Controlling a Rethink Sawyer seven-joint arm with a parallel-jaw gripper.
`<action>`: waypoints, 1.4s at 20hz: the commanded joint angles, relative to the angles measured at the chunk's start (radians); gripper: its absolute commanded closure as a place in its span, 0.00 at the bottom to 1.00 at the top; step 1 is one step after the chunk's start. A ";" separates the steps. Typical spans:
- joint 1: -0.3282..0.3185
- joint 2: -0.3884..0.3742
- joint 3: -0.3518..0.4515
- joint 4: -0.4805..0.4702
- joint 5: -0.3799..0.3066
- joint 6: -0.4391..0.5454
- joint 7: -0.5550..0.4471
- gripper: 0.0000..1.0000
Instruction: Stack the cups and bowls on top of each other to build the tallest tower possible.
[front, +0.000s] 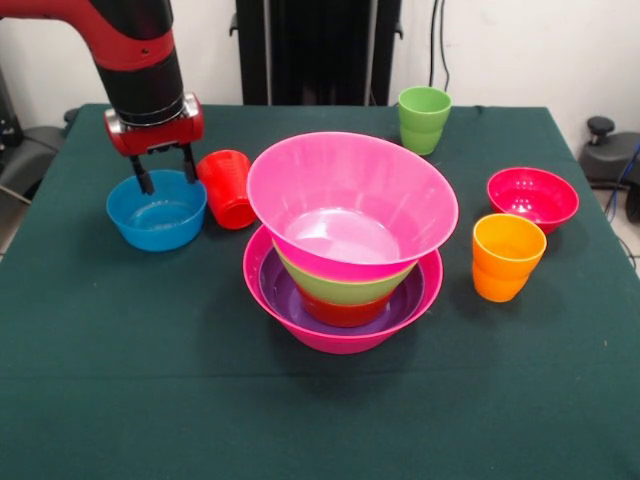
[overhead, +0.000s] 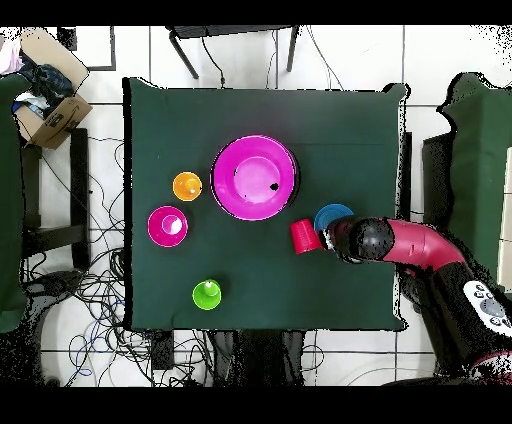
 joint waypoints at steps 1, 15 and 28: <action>0.028 0.000 0.003 0.053 0.008 0.037 0.035 0.00; 0.011 -0.010 0.039 0.037 -0.050 0.056 -0.105 0.00; -0.015 -0.039 0.095 0.041 -0.076 0.078 -0.234 0.00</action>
